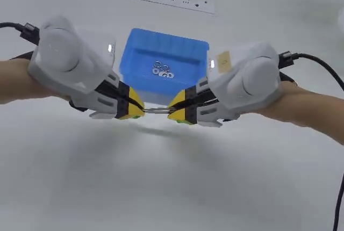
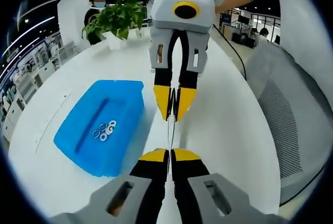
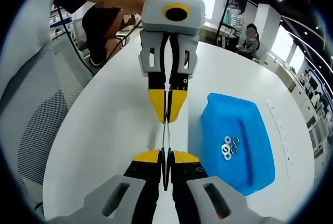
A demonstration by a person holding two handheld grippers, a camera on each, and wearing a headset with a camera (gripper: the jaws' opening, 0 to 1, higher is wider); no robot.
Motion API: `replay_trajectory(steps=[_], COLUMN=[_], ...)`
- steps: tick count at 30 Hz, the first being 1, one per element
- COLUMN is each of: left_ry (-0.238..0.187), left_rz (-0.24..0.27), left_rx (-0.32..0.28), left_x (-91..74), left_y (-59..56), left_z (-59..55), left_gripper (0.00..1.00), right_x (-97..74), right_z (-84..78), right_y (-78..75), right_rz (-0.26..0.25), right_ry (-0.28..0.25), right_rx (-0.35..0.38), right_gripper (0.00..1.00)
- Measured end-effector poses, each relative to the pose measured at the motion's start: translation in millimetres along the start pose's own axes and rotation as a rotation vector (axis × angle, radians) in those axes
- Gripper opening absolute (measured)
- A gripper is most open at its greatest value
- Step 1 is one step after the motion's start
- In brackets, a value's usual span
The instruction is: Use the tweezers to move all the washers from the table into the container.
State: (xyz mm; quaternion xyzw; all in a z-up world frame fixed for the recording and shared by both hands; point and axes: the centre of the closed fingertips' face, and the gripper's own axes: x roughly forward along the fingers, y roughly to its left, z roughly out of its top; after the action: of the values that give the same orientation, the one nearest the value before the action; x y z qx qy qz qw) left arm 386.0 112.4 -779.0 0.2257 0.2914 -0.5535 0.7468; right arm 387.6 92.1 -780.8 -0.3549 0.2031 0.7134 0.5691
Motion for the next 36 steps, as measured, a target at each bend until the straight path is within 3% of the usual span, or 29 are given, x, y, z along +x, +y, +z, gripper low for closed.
replay_trajectory(steps=[10,19,24,29,36], left_ry=[0.043,0.062,0.062,0.064,0.073], left_rz=[-0.011,-0.018,-0.012,-0.011,-0.009], left_rx=[-0.014,-0.024,-0.022,-0.027,-0.022], left_x=[10.8,15.5,17.5,17.6,19.9], left_y=[6.3,2.5,3.0,3.4,2.1], left_z=[-7.8,-11.3,-10.2,-10.2,-9.9], left_gripper=[0.07,0.07,0.07,0.07,0.07], right_x=[7.7,12.2,13.1,12.1,10.4], right_z=[-13.7,-21.4,-23.3,-24.5,-25.9], right_y=[-5.0,-1.3,-1.2,-1.9,1.2], right_rz=[-0.01,-0.005,-0.022,-0.035,-0.061], right_ry=[0.021,0.05,0.067,0.076,0.13], right_rx=[0.072,0.098,0.053,0.069,0.019], right_gripper=[0.08,0.08,0.09,0.1,0.11])
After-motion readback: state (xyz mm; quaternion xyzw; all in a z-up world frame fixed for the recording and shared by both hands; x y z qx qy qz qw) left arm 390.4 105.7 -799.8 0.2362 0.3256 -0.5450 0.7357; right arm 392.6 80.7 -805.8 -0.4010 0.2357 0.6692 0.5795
